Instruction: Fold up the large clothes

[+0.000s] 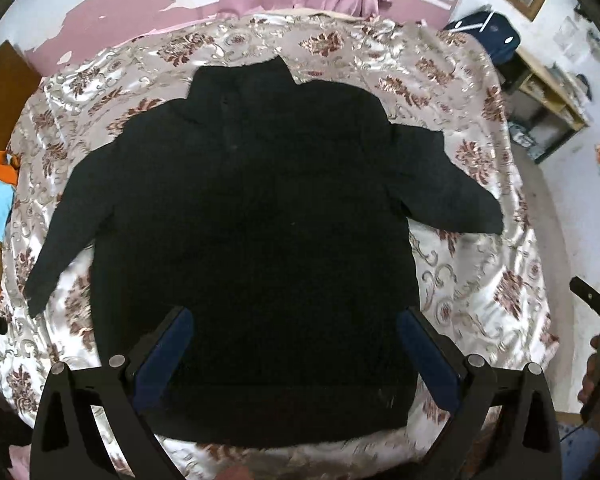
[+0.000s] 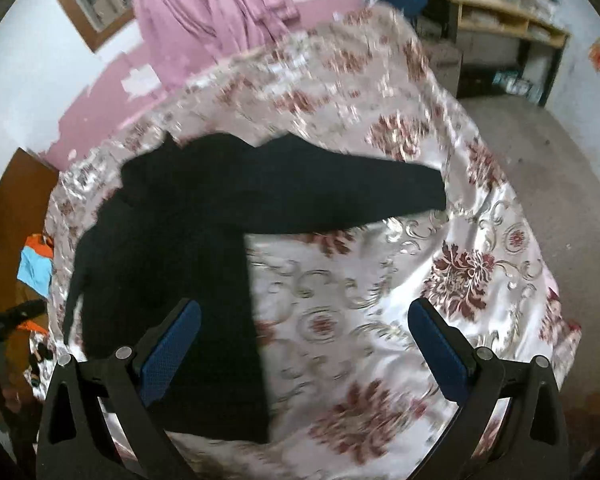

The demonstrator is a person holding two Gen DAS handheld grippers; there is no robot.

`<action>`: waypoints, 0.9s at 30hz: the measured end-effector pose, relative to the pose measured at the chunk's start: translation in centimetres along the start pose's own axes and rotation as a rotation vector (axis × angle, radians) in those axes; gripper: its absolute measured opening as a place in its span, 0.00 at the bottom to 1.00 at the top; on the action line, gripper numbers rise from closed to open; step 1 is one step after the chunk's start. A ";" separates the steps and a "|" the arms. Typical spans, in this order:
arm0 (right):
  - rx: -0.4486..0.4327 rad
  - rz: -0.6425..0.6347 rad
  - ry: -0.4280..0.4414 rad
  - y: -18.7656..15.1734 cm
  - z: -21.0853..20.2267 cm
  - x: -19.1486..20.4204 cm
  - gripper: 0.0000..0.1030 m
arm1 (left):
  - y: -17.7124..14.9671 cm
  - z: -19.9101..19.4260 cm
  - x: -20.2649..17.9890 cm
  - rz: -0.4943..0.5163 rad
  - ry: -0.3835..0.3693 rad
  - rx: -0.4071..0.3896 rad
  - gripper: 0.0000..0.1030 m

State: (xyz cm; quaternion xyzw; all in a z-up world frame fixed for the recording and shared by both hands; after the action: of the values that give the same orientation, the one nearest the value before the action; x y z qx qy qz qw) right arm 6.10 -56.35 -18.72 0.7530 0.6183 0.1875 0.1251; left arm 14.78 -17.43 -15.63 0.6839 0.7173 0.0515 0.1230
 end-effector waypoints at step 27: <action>0.157 0.252 0.331 13.6 36.6 -26.8 0.72 | 6.7 19.6 -11.1 0.000 0.067 0.035 1.00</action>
State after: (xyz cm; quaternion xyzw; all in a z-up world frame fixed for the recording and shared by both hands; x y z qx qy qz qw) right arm 29.68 -83.71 -49.26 0.7907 0.5441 0.2738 -0.0616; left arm 26.52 -29.90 -31.73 0.6837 0.7219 0.0617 0.0868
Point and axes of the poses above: each gripper's, at about its wrist camera, not at the fingertips, and z roughly the way its jaws point, x to its left, y to its top, the point moved 4 cm from there along z, roughly the way its jaws point, and after that the axes turned 10 degrees about -z, right-handed, at the moved point
